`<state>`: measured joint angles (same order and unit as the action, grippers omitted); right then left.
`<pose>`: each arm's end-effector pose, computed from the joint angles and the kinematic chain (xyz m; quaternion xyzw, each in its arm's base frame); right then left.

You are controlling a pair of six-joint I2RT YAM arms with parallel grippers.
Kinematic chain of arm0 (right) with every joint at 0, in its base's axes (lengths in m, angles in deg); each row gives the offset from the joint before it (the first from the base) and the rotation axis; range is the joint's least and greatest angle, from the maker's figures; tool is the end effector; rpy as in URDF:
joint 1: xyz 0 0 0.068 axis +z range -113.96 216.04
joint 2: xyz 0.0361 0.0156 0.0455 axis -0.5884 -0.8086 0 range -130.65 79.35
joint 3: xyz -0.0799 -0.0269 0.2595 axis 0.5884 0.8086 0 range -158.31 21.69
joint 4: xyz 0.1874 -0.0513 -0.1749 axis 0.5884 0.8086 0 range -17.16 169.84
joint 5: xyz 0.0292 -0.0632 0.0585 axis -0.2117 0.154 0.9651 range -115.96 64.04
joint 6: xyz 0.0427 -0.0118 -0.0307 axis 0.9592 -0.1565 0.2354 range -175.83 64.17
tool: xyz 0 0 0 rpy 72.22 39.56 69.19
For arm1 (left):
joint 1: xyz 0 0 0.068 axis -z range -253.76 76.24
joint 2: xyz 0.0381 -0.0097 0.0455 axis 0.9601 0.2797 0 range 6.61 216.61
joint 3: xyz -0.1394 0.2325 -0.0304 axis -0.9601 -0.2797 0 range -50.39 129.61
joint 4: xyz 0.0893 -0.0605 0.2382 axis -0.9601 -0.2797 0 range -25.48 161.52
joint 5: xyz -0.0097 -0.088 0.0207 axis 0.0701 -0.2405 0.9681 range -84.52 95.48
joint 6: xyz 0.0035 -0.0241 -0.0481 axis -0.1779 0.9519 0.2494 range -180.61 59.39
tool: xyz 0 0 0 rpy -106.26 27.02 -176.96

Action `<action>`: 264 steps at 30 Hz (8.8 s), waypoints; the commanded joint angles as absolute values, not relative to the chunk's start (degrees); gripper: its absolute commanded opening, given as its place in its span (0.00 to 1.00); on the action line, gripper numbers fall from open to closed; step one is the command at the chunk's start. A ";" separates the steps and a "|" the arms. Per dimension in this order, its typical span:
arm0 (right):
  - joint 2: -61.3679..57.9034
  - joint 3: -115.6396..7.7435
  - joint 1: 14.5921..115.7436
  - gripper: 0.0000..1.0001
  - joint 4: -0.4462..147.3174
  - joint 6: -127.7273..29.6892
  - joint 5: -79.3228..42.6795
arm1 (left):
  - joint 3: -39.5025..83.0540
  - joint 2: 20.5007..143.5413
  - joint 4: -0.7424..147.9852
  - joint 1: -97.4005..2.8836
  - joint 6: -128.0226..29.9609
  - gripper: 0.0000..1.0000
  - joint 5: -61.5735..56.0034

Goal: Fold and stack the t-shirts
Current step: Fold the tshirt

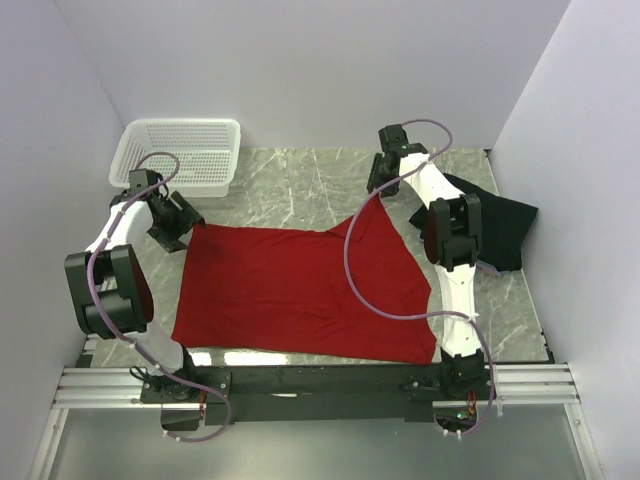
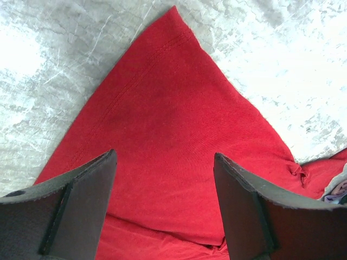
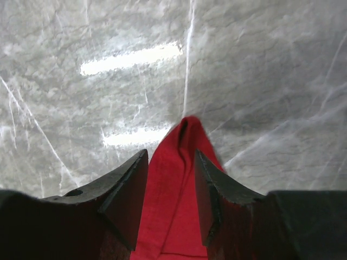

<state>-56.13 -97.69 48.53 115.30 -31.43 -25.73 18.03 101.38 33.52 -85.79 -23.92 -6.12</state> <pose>0.5052 0.1120 0.1948 0.0993 0.9575 0.0876 0.2564 0.3294 0.0629 0.2236 -0.3797 0.8929 -0.1434 0.1948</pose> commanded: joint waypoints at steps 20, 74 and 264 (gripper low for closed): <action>-60.05 -100.75 47.38 0.43 113.18 -34.30 -25.17 | 19.92 100.31 32.14 -85.97 -25.10 0.79 -3.93; -42.73 -82.82 47.12 0.00 116.17 -34.30 -20.43 | 18.69 115.16 57.80 -80.18 -24.84 0.41 12.60; -9.94 -35.44 49.05 0.41 119.51 -25.77 -28.14 | 3.93 98.99 39.26 -71.65 -22.73 0.76 5.12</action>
<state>-8.31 -34.15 50.50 122.84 -24.44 -22.87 4.11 98.82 36.58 -71.54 -23.27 6.62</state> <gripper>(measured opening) 0.411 0.756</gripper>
